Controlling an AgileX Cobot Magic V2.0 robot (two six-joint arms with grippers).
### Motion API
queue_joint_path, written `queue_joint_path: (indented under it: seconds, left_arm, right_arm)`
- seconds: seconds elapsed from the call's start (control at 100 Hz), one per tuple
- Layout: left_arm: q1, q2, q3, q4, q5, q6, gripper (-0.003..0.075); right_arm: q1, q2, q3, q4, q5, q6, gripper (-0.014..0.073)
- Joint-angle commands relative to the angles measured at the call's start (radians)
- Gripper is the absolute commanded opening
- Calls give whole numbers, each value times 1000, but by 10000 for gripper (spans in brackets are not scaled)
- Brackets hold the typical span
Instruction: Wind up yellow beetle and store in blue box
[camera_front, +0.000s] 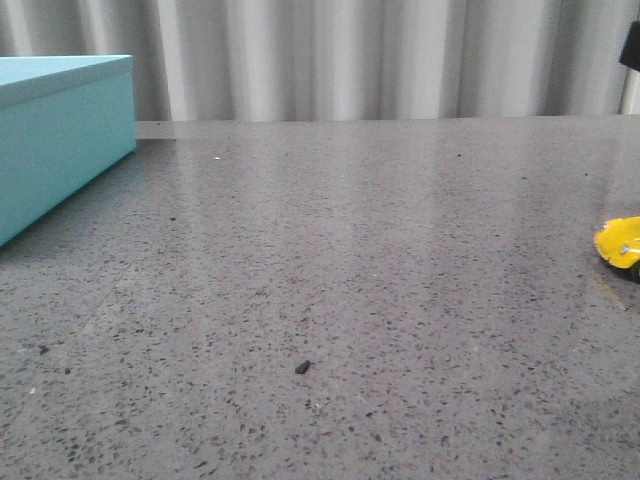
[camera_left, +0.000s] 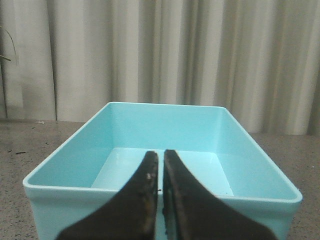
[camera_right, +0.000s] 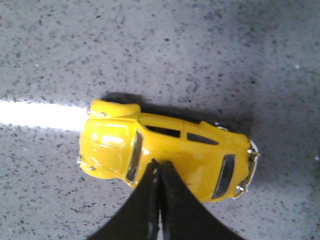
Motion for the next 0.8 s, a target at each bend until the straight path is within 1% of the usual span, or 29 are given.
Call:
queue_joint_path:
  seconds: [0.0,0.12,0.31,0.53,0.65,0.79]
  left_arm:
    - [2,20,-36,-8,-83,0,-21]
    - [2,20,-36,-8,-83,0,-21]
    - [2,20,-36,-8,-83,0,-21]
    - [2,20,-36,-8,-83,0,-21]
    - [2,20,-36,-8,-83,0,-21]
    - [2,20,-36,-8,-83,0,-21]
  right_arm:
    - [-36,3,16,-67,11,13,-41]
    - [-80,3,27,-106,24,17,-41]
    - [-135,3,27,-128,35,17,-41]
    - [-144,-1,25,-147,40,19,-41]
    - [-143,-36,-9,-115,27,19,-41]
    - [-143,-139,-73,-63,30,19,-41]
